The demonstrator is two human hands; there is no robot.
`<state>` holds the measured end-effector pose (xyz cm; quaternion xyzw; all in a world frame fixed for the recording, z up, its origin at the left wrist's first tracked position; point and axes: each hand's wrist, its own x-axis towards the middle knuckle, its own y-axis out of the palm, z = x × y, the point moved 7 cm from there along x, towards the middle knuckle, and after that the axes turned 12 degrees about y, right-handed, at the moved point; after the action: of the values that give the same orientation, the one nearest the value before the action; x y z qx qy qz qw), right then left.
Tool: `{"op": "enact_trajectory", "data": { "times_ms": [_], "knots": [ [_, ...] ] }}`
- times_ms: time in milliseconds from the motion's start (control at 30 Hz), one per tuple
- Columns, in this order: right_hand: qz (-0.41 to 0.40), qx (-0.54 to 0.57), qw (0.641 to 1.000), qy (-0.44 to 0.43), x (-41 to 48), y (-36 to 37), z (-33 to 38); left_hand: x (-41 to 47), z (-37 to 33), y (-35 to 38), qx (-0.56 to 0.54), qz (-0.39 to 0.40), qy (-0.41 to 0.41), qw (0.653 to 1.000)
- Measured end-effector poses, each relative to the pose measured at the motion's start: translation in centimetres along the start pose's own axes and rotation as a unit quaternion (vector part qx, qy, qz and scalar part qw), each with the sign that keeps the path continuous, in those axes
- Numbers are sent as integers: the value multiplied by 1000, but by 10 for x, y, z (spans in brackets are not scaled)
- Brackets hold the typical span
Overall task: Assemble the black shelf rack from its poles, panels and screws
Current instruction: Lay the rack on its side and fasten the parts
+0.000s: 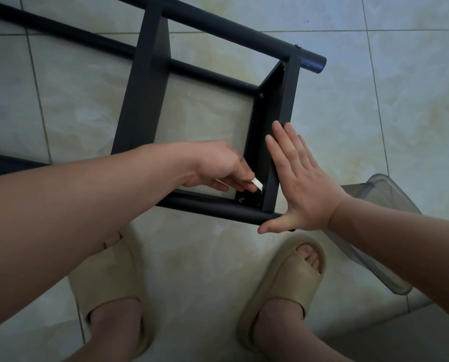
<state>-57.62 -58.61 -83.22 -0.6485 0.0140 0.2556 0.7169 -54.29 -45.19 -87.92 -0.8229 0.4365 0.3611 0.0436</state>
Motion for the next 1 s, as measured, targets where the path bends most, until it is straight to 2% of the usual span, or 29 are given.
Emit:
{"op": "enact_trajectory", "data": {
  "times_ms": [500,1000],
  "knots": [
    [-4,4,1000,-2,0,-1,1,-9,-3,-3,127,68,18,989],
    [0,10,1000,-1,0,0,-1,-10,-1,1,223,94,35,970]
  ]
}}
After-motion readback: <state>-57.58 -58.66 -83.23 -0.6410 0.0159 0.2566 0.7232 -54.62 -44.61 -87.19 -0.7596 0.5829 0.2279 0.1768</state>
